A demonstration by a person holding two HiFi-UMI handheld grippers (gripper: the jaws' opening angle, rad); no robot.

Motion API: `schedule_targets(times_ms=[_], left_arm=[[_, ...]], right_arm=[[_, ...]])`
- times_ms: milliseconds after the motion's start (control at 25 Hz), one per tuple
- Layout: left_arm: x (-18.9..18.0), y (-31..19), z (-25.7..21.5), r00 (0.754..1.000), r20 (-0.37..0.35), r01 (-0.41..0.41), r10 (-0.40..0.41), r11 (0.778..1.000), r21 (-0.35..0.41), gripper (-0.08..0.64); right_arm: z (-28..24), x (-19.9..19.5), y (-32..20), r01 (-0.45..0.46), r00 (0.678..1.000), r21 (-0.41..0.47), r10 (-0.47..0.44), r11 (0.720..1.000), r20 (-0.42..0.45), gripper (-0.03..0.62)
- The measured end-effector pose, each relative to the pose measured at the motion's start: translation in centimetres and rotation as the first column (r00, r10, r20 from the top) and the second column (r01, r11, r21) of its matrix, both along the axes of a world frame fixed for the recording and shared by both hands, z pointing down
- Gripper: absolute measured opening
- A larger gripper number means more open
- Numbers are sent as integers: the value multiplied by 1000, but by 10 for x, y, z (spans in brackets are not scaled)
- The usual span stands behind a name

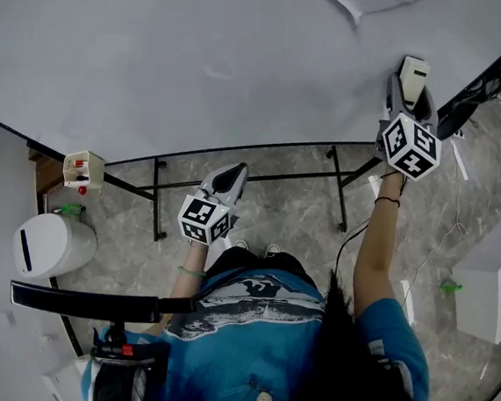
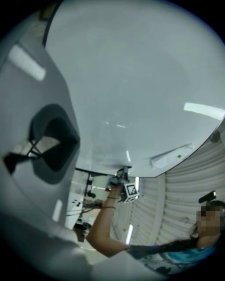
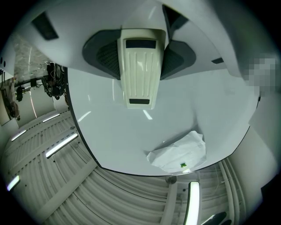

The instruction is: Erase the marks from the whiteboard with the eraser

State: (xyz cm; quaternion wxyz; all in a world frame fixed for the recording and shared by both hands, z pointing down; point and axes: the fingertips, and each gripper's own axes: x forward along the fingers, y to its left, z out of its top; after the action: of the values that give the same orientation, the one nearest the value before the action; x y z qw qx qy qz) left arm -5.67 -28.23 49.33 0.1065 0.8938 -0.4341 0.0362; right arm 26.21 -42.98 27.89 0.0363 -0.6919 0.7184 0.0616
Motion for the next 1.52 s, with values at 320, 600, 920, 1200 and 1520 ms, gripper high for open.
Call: schedule_targets(times_ms=[320,600,920,1200,1520], left_arm=[[-20,1,4,999,-4,42,-42,999,1,3],[-34,1,8,997,-10,80,-80,997,0,3],[-38,2,11,996,-8,92,-92,996,-5,3],[-43,4,13,995,-5,100,-101,995,-10,3],[-33,1,10,997,-4,76,-76,997,-9,3]], right_arm=[[-5,-83,6,53,995,55,-48,997,-86,264],[3,-198,14,235,965,70,-224,969,-139,264],[24,-295,27,298,889,31,-266,954,-372,264],[39,-322,32,350,857,-6,-322,937,-401,264],[24,-222,27,318,930,28,-306,948,-205,264]])
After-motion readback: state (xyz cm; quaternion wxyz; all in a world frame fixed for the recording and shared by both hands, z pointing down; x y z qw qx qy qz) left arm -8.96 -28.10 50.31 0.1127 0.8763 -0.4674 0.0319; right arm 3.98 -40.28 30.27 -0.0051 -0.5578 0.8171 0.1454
